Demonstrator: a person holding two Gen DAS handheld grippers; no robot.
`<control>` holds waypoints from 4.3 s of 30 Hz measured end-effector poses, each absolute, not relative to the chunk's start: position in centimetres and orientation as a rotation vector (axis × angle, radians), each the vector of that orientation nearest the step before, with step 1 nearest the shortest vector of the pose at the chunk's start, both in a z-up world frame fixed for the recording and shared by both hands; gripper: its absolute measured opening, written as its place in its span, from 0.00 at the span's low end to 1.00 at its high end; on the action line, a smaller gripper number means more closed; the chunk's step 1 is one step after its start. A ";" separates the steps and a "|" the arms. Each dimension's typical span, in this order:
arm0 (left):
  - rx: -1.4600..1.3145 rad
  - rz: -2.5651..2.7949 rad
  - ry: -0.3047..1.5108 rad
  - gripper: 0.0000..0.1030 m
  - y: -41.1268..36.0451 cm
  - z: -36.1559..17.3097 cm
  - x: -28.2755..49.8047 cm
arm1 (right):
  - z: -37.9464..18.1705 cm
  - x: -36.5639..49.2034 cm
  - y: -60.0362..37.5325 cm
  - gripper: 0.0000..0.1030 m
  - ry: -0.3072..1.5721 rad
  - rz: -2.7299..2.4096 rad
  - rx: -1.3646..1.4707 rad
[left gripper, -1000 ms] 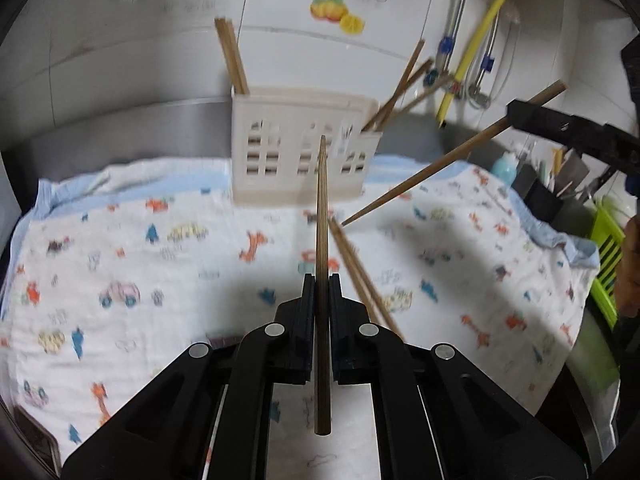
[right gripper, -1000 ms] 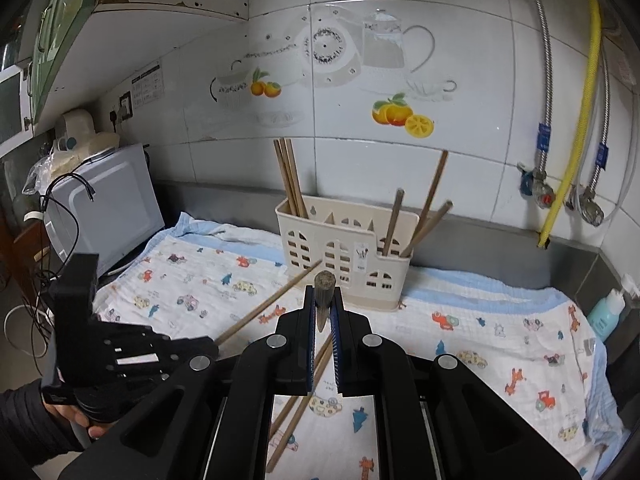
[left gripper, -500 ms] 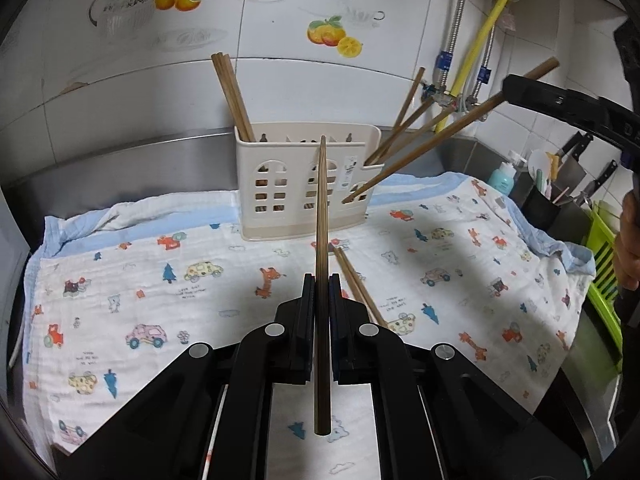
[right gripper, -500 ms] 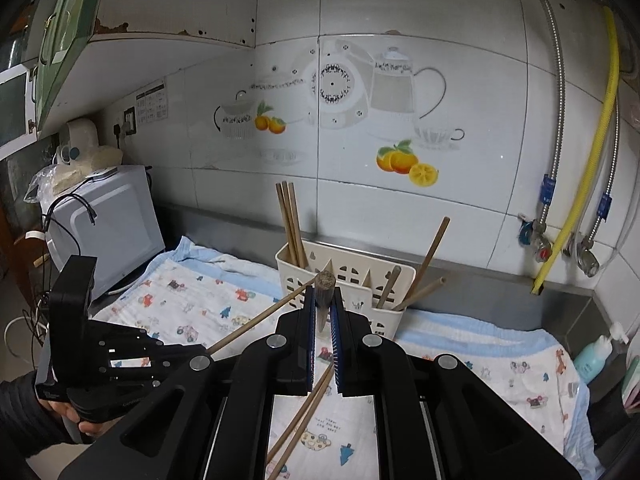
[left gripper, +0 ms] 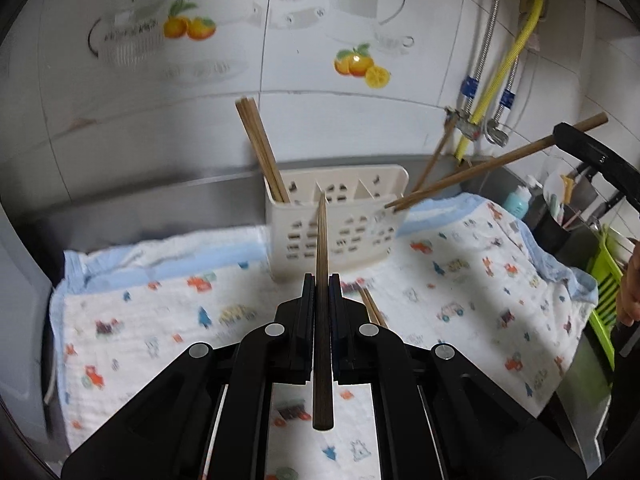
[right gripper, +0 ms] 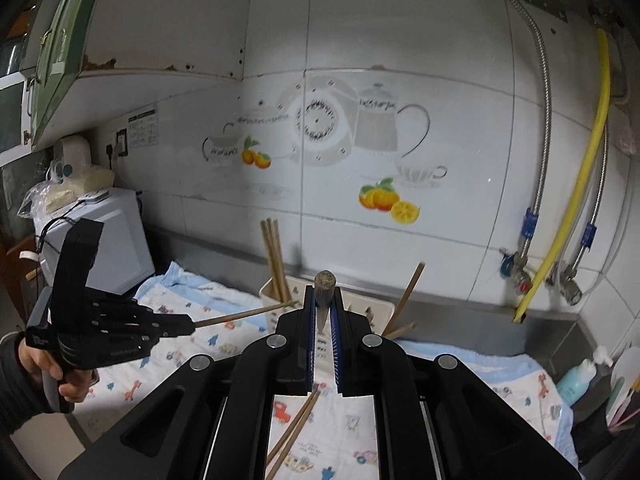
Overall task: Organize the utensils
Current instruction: 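Carry the upright chopstick with the left tool over the holder, then drop the chopstick into the holder and open the left tool, then move the open left tool back toward the loose chopsticks, then close the left tool on a loose wooden chopstick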
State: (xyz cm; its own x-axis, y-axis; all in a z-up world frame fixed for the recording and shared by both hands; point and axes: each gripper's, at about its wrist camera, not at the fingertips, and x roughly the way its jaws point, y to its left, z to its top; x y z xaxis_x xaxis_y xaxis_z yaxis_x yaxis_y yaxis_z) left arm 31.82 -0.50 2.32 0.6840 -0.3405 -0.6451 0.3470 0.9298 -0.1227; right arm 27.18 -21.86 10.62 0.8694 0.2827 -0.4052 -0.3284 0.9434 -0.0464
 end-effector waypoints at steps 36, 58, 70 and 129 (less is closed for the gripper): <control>0.055 -0.307 0.618 0.26 -3.1 5.7 38.6 | 7.1 34.1 -23.6 0.17 0.509 0.198 -0.109; -0.052 -0.167 0.607 0.56 3.2 0.0 27.8 | -11.4 22.1 -19.8 0.17 0.802 0.248 0.029; -0.074 -0.114 0.659 0.63 4.7 -3.9 25.7 | -14.9 22.9 -18.0 0.12 0.874 0.231 0.068; -0.041 -0.290 0.919 0.11 -11.7 -15.7 23.8 | -7.4 19.8 -24.6 0.06 0.644 0.227 0.036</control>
